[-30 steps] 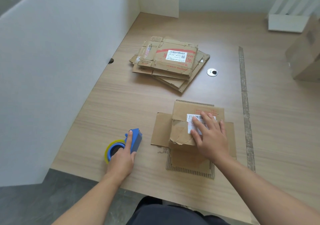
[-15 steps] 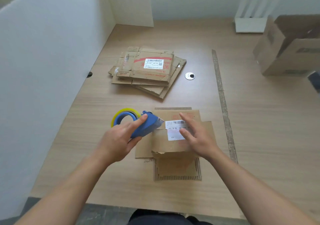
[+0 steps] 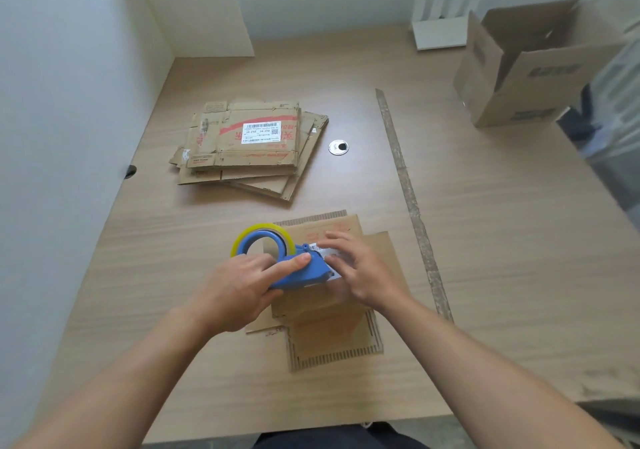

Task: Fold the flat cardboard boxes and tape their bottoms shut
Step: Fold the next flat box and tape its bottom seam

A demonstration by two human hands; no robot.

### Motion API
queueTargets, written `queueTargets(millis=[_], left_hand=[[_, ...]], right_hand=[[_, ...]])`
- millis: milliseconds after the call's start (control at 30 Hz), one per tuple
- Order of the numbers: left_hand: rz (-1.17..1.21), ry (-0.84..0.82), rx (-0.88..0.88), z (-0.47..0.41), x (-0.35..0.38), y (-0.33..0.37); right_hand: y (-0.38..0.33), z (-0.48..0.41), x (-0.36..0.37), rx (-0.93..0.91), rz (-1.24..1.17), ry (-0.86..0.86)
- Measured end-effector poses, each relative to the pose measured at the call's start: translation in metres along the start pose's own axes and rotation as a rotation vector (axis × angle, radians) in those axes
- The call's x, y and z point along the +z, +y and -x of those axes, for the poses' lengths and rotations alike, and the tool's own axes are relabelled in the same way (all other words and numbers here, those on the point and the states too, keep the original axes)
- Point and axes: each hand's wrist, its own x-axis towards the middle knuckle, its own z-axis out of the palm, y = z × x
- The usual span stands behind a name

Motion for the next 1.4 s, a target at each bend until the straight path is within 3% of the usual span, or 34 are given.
queueTargets(millis=[133,367,433,533,600,733,1400], left_hand=[[0.025,-0.024,-0.03,-0.004,0.002,-0.001],[0.149,-0.122,-0.137,-0.015,0.009,-0.005],[0.156,-0.138,-0.157,-0.015,0.012,-0.008],[0.166,-0.134,-0.184,-0.013,0.014,-0.013],[0.155,-0.14,-0.175,-0.016,0.013,-0.014],[0.147,-0.15,-0.176,-0.019,0.014,-0.014],[0.168,-0.175,-0.196,-0.02,0.01,-0.009]], right_hand=[[0.002,-0.001,0.006,0.032,-0.03,0.118],[0.008,0.008,-0.006,0.101,-0.219,0.18],[0.011,0.01,-0.016,0.163,-0.285,0.302],[0.025,0.01,-0.05,0.323,-0.572,0.486],[0.029,0.009,-0.067,0.42,-0.659,0.397],[0.026,-0.002,-0.073,0.565,-0.577,0.232],[0.045,-0.012,-0.049,0.985,-0.478,0.05]])
